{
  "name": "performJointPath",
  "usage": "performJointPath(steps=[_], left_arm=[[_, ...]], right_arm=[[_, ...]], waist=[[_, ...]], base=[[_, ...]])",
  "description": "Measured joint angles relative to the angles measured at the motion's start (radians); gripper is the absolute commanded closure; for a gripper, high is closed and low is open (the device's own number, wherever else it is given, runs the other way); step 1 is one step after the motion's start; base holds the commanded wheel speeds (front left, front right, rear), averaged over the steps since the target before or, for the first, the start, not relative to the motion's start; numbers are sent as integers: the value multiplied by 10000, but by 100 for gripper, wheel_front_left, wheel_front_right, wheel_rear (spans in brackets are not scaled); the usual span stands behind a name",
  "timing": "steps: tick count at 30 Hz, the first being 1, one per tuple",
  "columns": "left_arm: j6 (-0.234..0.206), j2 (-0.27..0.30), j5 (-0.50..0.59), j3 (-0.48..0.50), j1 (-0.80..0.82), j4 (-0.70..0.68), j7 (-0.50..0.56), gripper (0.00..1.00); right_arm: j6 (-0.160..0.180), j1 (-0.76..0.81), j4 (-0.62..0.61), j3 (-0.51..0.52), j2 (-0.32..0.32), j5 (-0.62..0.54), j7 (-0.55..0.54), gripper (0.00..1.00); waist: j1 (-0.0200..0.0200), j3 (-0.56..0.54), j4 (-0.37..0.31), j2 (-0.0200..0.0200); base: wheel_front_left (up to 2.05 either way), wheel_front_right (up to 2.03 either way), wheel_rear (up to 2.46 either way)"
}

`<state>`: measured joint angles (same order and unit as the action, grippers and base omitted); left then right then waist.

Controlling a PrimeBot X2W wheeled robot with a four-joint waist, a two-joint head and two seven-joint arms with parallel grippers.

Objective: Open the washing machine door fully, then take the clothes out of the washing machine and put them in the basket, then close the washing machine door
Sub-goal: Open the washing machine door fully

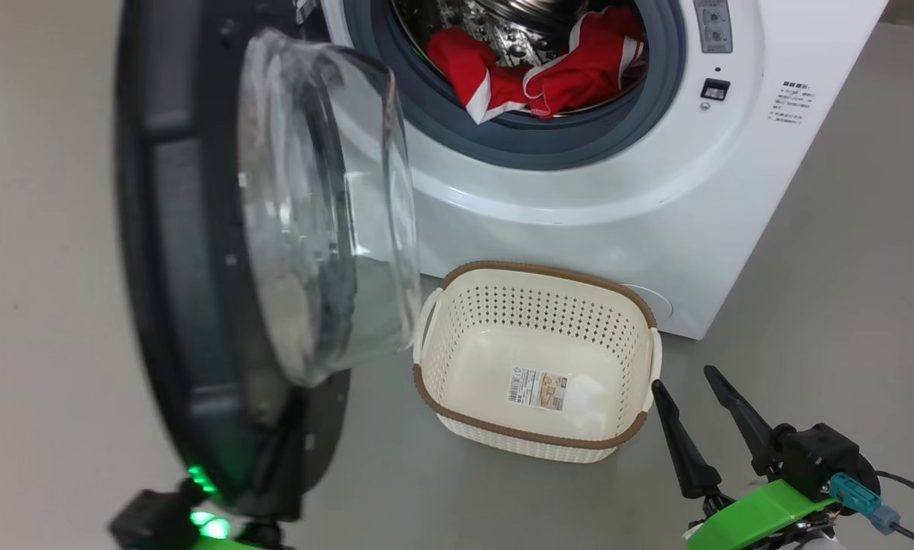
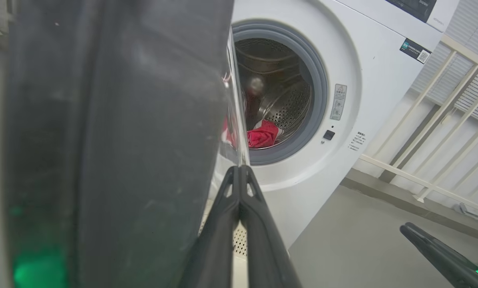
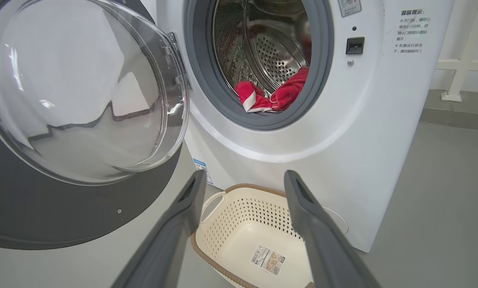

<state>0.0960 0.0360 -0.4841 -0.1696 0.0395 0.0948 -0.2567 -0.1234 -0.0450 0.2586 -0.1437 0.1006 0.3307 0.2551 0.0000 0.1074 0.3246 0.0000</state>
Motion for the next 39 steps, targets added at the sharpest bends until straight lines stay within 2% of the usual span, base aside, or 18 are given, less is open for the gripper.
performJointPath(steps=[15, 23, 27, 33, 39], left_arm=[[-75, -50, 422, 3475, -33, 337, 0, 100], [272, -155, 1189, 5083, 732, 1212, 0, 100], [301, -134, 1375, 5791, 1293, 1701, 0, 100], [366, 221, 1549, 6684, 1970, 2387, 0, 100], [366, 587, 1542, 7152, 2488, 2924, -2, 100]], right_arm=[[0, -83, -52, -50, -6, -161, 2, 0], [0, -248, -79, -190, 59, -163, 2, 0], [0, -329, -113, -265, 123, -165, 2, 0], [0, -627, -169, -301, 159, -176, 2, 0], [0, -628, -186, -318, 165, -203, 2, 0]], waist=[[0, 214, 64, 0], [0, 431, -81, 0], [0, 612, -161, 0], [0, 826, -341, 0], [0, 963, -463, 0]], base=[[0, 0, 0], [0, 0, 0], [0, 0, 0], [0, 0, 0], [0, 0, 0]])
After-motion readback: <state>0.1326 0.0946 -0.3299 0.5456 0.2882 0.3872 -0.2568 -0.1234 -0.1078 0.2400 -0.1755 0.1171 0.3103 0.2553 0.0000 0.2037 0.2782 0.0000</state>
